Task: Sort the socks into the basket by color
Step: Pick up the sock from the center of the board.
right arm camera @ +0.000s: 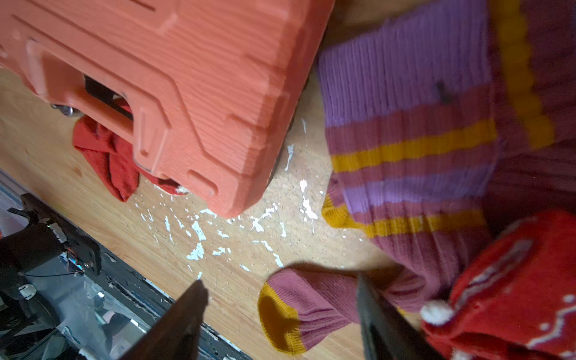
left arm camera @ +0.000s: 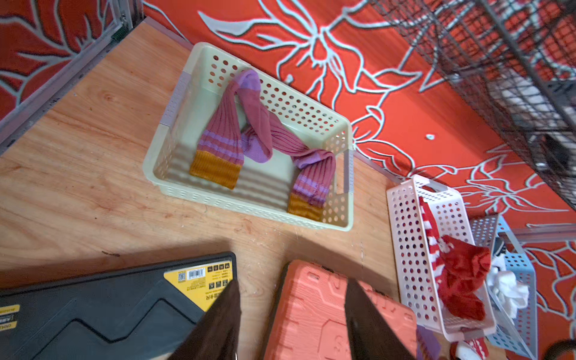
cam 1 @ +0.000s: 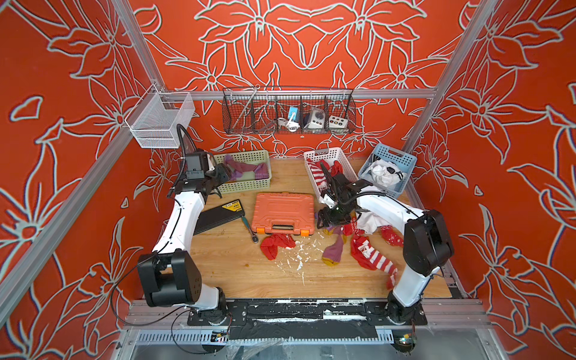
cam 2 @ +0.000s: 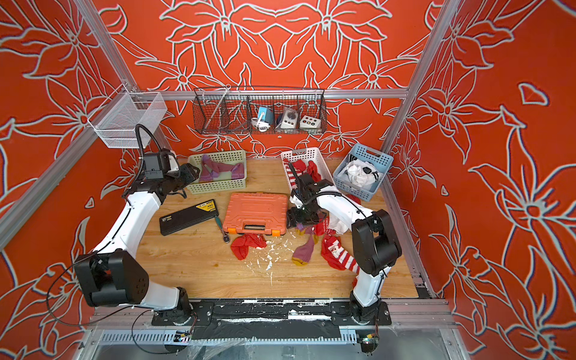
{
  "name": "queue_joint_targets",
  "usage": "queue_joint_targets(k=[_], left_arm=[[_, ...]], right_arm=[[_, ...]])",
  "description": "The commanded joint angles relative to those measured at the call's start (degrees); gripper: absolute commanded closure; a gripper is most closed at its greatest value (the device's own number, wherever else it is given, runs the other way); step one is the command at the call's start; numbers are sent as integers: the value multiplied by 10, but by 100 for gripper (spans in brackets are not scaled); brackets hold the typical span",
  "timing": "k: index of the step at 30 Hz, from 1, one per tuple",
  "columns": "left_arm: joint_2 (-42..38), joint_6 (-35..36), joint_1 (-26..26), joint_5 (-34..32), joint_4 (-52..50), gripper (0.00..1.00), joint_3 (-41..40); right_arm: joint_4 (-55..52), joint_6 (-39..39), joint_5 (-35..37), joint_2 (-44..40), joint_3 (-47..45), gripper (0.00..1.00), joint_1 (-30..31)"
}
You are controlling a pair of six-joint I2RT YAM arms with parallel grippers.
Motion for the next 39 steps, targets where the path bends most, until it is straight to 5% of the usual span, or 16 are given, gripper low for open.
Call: queue_joint_targets(k=[1,20,30,36,39], left_arm=[[-34,12,-24,24,-26,47,-17],[-97,-5,-120,48,-47,47,-57],[-98,1,-135,48,-54,47,-49],[-98,1,-140,50,-54,47,-46],[-96,6,-144,55,-55,47,-39]], right_arm=[[-18,30,18,-44,-27,14,5],[27,112,113,-46,-138,10,5],[94,114,153,-23,-161,47,6],[99,109,133,-33,-179,98,5],[80,99,124,-62,-174,100,6]])
